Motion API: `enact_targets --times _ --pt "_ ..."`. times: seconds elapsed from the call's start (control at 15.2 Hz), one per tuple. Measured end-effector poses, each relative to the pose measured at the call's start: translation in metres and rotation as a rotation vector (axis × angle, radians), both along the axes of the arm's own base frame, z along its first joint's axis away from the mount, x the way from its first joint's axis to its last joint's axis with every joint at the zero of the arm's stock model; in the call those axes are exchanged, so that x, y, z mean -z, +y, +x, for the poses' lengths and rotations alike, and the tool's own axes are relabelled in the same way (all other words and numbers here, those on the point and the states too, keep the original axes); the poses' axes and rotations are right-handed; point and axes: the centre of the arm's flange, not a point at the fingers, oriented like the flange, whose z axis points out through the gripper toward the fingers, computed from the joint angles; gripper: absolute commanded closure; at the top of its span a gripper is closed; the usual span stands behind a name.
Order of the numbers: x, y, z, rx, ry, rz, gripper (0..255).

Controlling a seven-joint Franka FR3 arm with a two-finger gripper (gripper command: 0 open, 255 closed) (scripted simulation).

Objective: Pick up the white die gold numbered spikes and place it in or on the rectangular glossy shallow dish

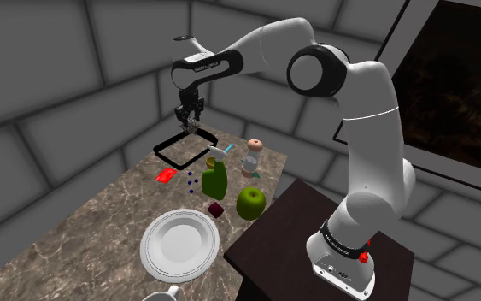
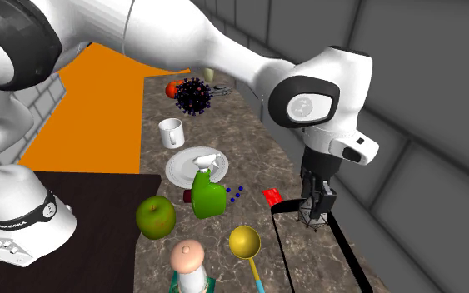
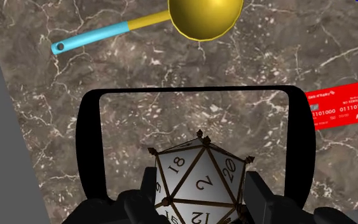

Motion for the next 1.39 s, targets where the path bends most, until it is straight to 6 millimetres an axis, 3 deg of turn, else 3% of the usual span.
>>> enact_targets --times 1.06,1.39 --pt "0.076 -0.007 0.004 -0.002 0.001 0.000 255" --pt "0.079 -0.007 0.003 -0.001 0.001 0.000 255"
